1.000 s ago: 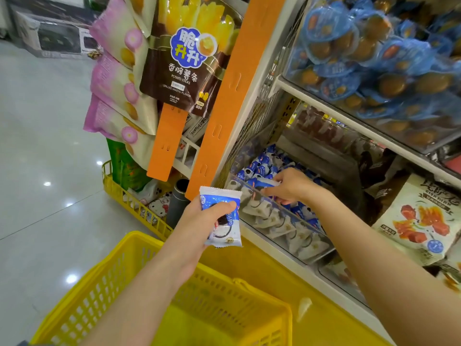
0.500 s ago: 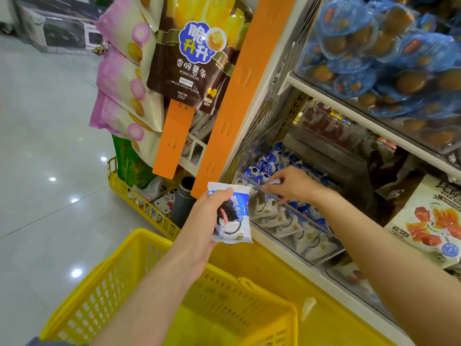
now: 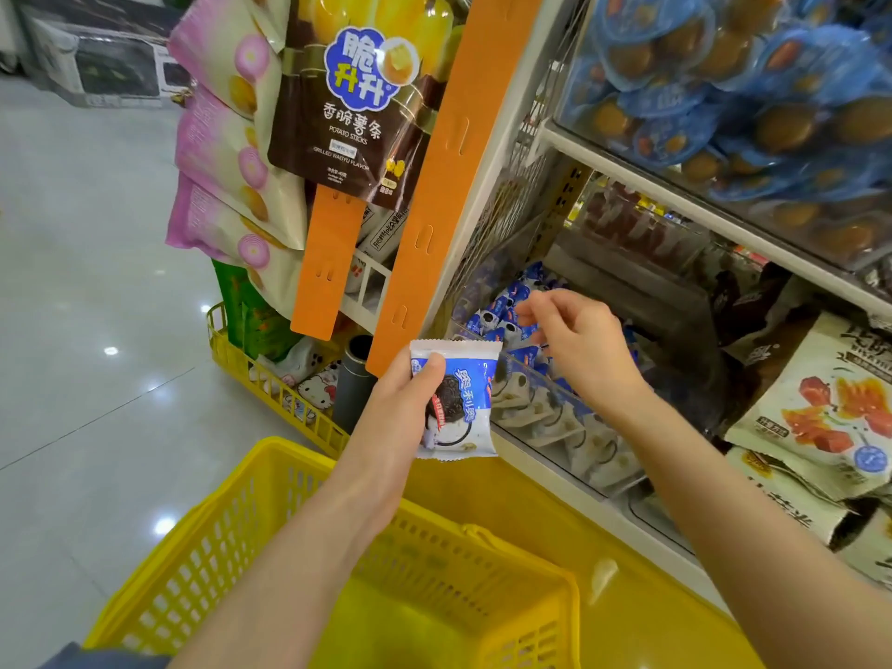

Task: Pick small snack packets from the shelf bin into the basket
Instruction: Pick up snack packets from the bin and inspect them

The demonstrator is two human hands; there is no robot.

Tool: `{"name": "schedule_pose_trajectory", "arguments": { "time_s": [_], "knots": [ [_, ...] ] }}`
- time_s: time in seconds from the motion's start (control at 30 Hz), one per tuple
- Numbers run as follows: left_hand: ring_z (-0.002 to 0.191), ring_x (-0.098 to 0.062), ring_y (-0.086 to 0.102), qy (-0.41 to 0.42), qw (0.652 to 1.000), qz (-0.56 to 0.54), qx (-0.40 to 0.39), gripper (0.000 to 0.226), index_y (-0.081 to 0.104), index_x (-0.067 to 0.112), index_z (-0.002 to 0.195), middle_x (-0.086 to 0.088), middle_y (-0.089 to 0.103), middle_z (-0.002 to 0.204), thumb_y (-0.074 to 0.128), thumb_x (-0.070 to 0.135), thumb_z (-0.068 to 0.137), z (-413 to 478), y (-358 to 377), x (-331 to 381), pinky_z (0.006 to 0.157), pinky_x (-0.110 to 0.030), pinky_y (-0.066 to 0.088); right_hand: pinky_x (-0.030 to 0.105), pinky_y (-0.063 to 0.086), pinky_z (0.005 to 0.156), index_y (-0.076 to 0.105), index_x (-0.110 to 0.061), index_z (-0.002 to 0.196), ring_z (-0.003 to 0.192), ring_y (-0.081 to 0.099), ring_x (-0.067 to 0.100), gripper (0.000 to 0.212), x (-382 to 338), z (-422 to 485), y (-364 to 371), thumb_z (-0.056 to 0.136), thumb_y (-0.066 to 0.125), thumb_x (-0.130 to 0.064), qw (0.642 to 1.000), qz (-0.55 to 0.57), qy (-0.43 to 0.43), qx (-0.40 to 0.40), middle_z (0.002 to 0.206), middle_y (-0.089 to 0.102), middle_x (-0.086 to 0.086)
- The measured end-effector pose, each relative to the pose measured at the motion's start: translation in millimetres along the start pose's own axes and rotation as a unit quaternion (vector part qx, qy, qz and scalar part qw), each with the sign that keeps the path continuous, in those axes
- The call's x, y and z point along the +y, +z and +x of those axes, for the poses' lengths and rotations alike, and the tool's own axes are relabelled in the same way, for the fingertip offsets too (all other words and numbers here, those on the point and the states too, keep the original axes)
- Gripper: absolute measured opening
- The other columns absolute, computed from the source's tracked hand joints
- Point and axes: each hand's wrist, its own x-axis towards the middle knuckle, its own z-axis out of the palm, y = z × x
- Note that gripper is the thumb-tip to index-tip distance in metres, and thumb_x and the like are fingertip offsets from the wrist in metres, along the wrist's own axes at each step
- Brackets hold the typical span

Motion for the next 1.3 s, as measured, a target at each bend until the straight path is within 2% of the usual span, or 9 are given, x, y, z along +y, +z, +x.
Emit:
{"name": "schedule_pose_trajectory", "arguments": {
  "time_s": [0.1,0.23,0.37,0.53,0.77,0.9,0.97,1.1,1.3],
  "knots": [
    [0.081,-0.022,0.064,0.010,1.000,0.019,-0.006,0.013,0.059,0.033,0.099,-0.003,0.070,0.086,0.047,0.031,0.094,-2.0,0.5,-2.6,0.090,-0.050,0.048,0.020,0.050,0.059,0.068,-0.032,0.081,0.066,0.062,0.003,0.025,-20.2,-42.0,4.2,0.091,0.047,-0.042,0.989,0.122,-0.015,-0.080,0.080,0.070,-0.008],
    [0.083,-0.018,0.071,0.029,0.998,0.042,-0.033,0.019,0.063,0.027,0.104,-0.004,0.073,0.091,0.047,0.030,0.094,-5.7,1.7,-6.9,0.074,-0.038,0.056,0.042,0.056,0.077,0.068,-0.015,0.096,0.088,0.067,0.030,0.012,-23.3,-69.6,12.6,0.085,0.064,-0.016,0.978,0.181,0.036,-0.098,0.091,0.071,0.014],
    [0.079,-0.017,0.071,0.062,0.993,0.085,-0.045,0.023,0.065,0.019,0.097,-0.004,0.073,0.085,0.047,0.032,0.093,-9.0,1.8,-10.4,0.064,-0.025,0.056,0.027,0.054,0.066,0.068,-0.008,0.095,0.078,0.067,0.023,0.012,-20.1,-82.2,9.9,0.086,0.063,-0.011,0.972,0.212,0.052,-0.093,0.089,0.071,0.013],
    [0.071,-0.012,0.069,0.063,0.993,0.091,-0.050,0.029,0.066,0.011,0.091,-0.004,0.072,0.078,0.047,0.033,0.093,-12.4,2.7,-13.9,0.057,-0.017,0.053,0.038,0.054,0.069,0.068,-0.021,0.083,0.074,0.064,0.016,0.007,-14.9,-99.7,16.6,0.086,0.063,-0.022,0.990,0.136,-0.012,-0.022,0.076,0.069,0.000],
    [0.082,-0.017,0.069,0.030,0.993,0.104,-0.055,0.031,0.066,0.013,0.089,-0.011,0.071,0.087,0.048,0.038,0.092,-13.7,-0.1,-19.3,0.070,-0.027,0.052,0.028,0.050,0.064,0.071,-0.013,0.088,0.074,0.058,0.010,0.014,-5.5,-106.0,18.5,0.087,0.062,-0.024,0.962,-0.089,-0.253,0.054,0.080,0.066,-0.003],
    [0.085,-0.015,0.069,0.014,0.993,0.098,-0.060,0.030,0.064,0.016,0.097,-0.010,0.071,0.091,0.054,0.042,0.085,-11.8,-3.1,-17.6,0.075,-0.031,0.055,0.013,0.044,0.060,0.067,-0.020,0.086,0.071,0.057,0.003,0.007,-4.6,-102.9,21.5,0.088,0.061,-0.022,0.993,0.045,-0.109,0.031,0.075,0.063,-0.011],
    [0.079,-0.007,0.069,0.018,0.991,0.125,-0.049,0.030,0.059,0.021,0.105,-0.002,0.072,0.093,0.063,0.037,0.080,-11.7,-2.8,-18.7,0.061,-0.019,0.053,0.016,0.049,0.055,0.063,-0.018,0.084,0.064,0.060,0.004,0.009,-2.4,-97.6,22.2,0.090,0.057,-0.021,0.991,0.130,0.009,0.014,0.074,0.065,-0.006],
    [0.079,-0.007,0.070,0.033,0.992,0.117,0.024,0.031,0.056,0.026,0.101,0.002,0.069,0.097,0.074,0.020,0.076,-10.8,-2.5,-22.9,0.062,-0.022,0.054,0.018,0.054,0.053,0.057,-0.009,0.091,0.061,0.066,0.007,0.008,-2.0,-89.9,18.3,0.094,0.050,-0.012,0.922,0.340,0.184,-0.025,0.081,0.068,0.009],
    [0.074,-0.003,0.069,0.092,0.988,0.119,0.042,0.020,0.062,0.026,0.098,0.009,0.074,0.084,0.069,0.024,0.080,-10.6,-7.1,-16.8,0.056,-0.014,0.052,0.022,0.055,0.066,0.055,-0.019,0.105,0.076,0.068,0.010,0.013,1.7,-91.3,14.5,0.091,0.055,-0.016,0.940,0.257,0.165,-0.152,0.091,0.072,0.005]
  ]
}}
